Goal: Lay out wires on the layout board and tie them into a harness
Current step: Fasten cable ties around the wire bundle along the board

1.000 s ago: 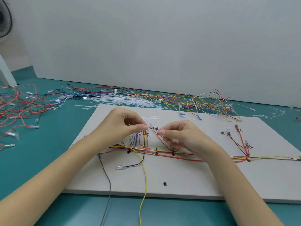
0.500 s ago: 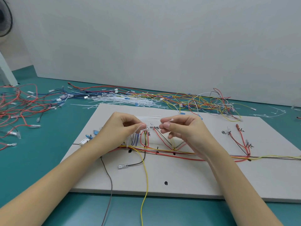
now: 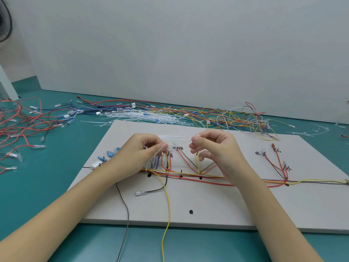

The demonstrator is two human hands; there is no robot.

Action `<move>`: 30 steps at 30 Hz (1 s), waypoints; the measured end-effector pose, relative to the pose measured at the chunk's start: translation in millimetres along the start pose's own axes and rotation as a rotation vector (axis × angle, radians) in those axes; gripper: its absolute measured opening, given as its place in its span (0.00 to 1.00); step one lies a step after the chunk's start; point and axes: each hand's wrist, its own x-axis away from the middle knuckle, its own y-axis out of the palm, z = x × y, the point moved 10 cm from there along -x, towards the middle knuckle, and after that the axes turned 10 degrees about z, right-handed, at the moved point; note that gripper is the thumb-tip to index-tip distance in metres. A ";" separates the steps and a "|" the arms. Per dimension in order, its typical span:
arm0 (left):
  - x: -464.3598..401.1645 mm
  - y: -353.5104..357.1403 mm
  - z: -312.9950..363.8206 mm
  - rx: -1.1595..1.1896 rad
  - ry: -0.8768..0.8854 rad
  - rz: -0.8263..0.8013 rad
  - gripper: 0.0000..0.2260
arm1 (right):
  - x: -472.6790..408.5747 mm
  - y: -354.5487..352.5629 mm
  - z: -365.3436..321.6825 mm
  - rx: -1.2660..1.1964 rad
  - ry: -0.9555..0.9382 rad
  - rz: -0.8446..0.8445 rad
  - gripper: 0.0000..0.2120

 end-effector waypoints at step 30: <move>4.8 6.2 -30.5 -0.249 -0.171 -0.159 0.06 | -4.9 -15.6 26.5 0.520 0.127 0.047 0.08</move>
